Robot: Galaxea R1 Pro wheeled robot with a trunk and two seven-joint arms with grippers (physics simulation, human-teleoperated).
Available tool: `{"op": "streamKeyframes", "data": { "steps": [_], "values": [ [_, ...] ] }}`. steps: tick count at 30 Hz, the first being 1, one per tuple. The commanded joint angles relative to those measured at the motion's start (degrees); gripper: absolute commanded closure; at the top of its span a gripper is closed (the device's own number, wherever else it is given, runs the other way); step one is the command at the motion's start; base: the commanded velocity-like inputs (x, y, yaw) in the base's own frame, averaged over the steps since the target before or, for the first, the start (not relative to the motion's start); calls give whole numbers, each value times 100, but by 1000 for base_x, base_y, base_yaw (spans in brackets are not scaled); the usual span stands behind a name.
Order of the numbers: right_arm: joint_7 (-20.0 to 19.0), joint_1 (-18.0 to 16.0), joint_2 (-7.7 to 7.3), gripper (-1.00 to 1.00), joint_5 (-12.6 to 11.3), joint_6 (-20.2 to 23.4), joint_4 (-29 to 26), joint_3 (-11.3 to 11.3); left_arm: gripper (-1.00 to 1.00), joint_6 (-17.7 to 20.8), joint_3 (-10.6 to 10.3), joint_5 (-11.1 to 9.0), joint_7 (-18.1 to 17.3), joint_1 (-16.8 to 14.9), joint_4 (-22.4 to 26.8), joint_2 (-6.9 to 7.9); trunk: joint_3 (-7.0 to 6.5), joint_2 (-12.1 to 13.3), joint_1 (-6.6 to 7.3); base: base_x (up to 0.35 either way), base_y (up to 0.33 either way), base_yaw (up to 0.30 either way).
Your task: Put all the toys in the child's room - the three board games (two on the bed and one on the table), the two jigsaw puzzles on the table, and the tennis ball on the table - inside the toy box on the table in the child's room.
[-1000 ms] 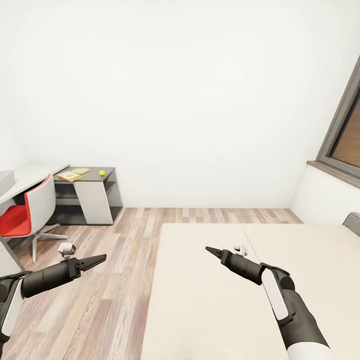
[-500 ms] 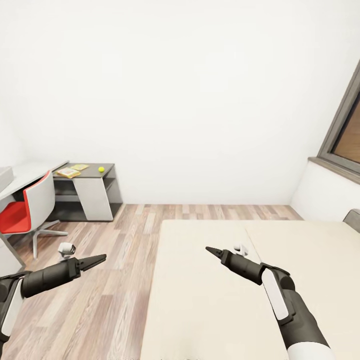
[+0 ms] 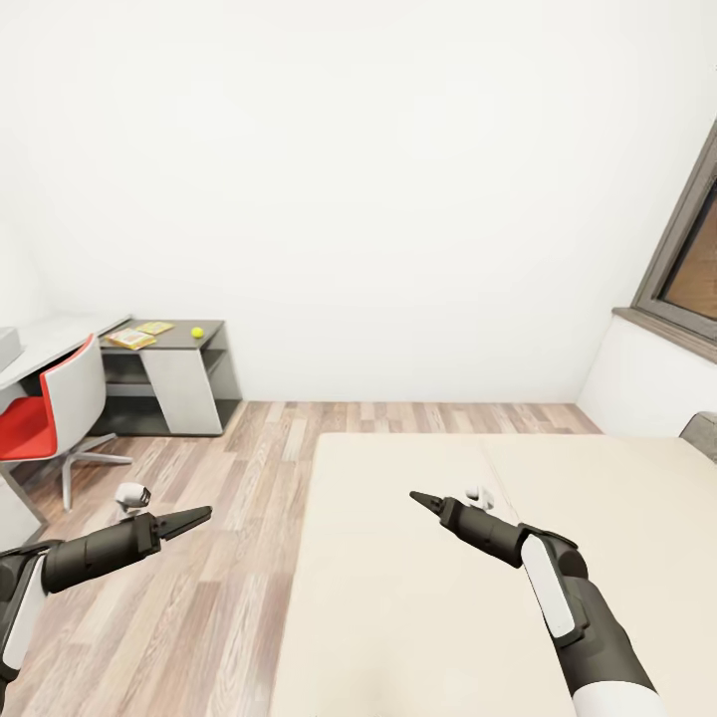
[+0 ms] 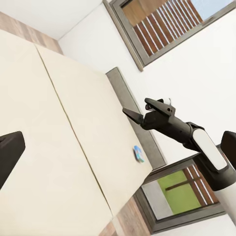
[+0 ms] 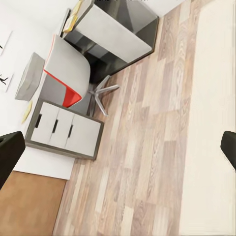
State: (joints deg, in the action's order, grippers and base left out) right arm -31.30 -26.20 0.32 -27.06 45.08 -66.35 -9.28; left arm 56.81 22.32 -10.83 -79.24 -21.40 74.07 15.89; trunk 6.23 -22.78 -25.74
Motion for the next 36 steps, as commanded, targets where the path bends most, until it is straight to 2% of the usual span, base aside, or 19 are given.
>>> {"op": "streamKeyframes", "data": {
  "steps": [1,12,36],
  "values": [
    [-13,-5,3,-100,-10,36,-1,-14,-100,58,2,-7,-13,-5,2,2,14,-14,-4,0,-211,0],
    [-16,-7,-2,-100,-10,39,-1,-17,-100,58,0,-7,-13,-4,4,-4,15,-14,-4,0,-105,0],
    [-16,-5,-5,-100,-10,45,-4,-18,-100,58,0,-7,-13,-4,7,-6,15,-14,-4,0,-251,0]
  ]
}}
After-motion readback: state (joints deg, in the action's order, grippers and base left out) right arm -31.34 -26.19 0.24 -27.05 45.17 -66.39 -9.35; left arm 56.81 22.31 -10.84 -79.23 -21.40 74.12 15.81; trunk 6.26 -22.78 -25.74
